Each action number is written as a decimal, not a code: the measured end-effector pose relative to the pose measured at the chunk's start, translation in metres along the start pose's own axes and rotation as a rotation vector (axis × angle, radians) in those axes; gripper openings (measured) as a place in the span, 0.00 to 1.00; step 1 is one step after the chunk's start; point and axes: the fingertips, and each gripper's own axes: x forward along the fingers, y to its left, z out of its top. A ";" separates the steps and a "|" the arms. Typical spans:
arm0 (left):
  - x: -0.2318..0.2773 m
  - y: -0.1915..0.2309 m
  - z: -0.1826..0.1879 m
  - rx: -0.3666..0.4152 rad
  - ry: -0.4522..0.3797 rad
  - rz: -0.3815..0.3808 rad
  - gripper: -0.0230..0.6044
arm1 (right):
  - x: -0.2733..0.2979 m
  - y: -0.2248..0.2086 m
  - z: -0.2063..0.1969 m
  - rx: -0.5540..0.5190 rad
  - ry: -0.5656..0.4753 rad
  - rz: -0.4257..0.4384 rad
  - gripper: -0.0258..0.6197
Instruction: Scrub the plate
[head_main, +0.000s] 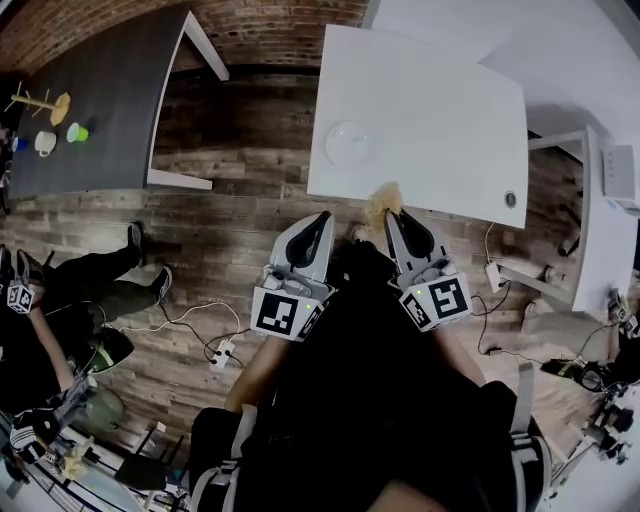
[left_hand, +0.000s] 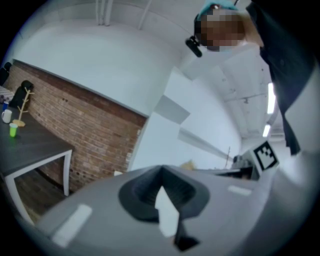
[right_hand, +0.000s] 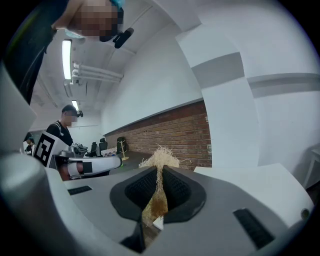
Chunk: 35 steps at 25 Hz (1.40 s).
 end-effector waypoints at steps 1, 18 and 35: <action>0.001 0.003 0.001 0.000 -0.005 0.002 0.04 | 0.003 -0.002 0.001 0.006 -0.003 -0.002 0.09; 0.085 0.045 -0.011 -0.013 0.024 0.050 0.04 | 0.076 -0.070 -0.012 0.034 0.054 0.033 0.09; 0.147 0.094 -0.079 -0.051 0.097 0.083 0.04 | 0.143 -0.136 -0.090 0.104 0.184 0.001 0.09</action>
